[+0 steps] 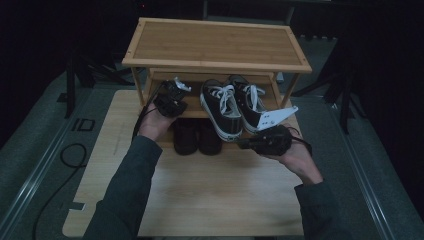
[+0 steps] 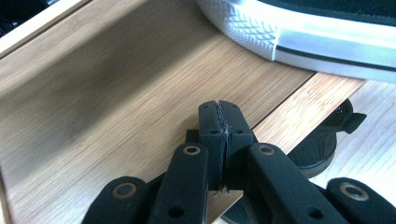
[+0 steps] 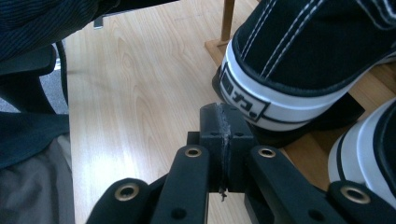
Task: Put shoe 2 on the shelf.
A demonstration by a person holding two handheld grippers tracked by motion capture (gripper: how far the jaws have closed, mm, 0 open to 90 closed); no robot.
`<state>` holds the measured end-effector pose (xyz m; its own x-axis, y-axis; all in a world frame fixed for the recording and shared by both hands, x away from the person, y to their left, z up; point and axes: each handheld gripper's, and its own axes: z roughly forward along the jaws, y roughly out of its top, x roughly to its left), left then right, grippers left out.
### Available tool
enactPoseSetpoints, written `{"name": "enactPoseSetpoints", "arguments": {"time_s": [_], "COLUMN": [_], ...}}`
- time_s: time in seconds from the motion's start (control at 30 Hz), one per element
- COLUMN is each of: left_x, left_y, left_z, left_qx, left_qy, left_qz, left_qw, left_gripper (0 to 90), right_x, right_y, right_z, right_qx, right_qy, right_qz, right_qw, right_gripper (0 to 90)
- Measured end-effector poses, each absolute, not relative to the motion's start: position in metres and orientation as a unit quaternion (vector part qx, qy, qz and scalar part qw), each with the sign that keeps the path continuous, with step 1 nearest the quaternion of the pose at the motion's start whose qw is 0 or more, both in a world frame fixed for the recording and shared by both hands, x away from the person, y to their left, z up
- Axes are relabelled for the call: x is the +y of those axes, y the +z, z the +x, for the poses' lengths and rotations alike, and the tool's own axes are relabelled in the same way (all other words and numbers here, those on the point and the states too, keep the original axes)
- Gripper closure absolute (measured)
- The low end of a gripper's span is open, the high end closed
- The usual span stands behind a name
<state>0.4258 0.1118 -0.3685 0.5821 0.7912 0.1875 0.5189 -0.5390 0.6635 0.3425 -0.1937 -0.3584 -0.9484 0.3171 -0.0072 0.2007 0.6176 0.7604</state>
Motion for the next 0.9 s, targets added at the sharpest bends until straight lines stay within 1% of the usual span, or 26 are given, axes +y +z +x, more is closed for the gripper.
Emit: {"name": "enactPoseSetpoints", "arguments": {"time_s": [0.13,0.2,0.47,0.67,0.9], "left_x": [0.115,0.117,0.118,0.123,0.118], "left_y": [-0.37,-0.371,-0.372,-0.372,-0.372], "left_z": [0.426,0.426,0.426,0.428,0.426], "left_qx": [0.389,0.388,0.389,0.396,0.392], "left_qy": [0.244,0.242,0.238,0.223,0.236], "left_qz": [0.842,0.842,0.84,0.835,0.838], "left_qw": [0.284,0.286,0.294,0.311,0.298], "left_gripper": [90.0,90.0,90.0,90.0,90.0], "right_x": [-0.188,-0.186,-0.183,-0.176,-0.165], "right_y": [-0.359,-0.36,-0.362,-0.362,-0.363], "right_z": [0.346,0.349,0.349,0.35,0.351], "right_qx": [0.896,0.895,0.893,0.894,0.897], "right_qy": [0.412,0.415,0.421,0.42,0.417], "right_qz": [0.148,0.148,0.143,0.138,0.13], "right_qw": [0.075,0.068,0.066,0.067,0.067], "right_gripper": [89.5,89.8,89.9,89.9,90.0]}}
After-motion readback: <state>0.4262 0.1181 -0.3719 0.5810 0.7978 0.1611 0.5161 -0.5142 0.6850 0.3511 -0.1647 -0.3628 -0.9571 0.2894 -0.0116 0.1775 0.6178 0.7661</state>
